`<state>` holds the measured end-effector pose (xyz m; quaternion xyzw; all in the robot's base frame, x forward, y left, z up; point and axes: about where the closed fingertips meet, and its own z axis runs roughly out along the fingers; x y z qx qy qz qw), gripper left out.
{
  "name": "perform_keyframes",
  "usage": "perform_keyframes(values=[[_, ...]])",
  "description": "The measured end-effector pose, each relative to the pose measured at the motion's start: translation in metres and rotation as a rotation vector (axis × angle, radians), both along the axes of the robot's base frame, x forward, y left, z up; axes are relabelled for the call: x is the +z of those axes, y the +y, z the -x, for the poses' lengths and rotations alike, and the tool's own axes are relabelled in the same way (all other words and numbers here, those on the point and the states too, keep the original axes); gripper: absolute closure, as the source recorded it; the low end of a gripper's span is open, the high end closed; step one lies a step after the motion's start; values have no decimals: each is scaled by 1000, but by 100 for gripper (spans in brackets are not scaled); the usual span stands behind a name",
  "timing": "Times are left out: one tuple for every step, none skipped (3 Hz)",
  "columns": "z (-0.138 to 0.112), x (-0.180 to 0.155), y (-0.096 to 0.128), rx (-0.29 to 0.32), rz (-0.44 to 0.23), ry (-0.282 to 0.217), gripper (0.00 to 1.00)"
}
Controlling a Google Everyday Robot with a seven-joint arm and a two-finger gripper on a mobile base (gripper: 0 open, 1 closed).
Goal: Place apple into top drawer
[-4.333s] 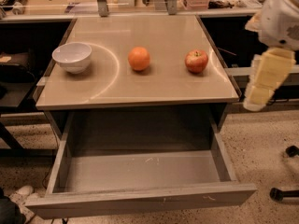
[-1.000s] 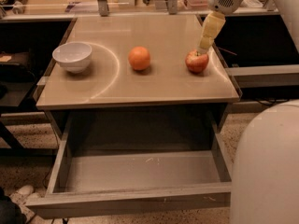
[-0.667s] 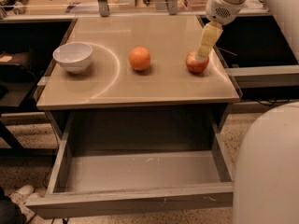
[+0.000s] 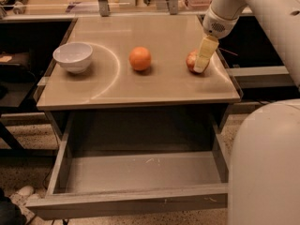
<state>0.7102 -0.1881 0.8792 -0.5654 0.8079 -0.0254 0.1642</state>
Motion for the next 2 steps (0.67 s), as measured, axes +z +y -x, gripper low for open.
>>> perform_keyframes(values=[[-4, -19, -4, -13, -4, 35, 0], [-17, -38, -3, -42, 0, 88, 0]])
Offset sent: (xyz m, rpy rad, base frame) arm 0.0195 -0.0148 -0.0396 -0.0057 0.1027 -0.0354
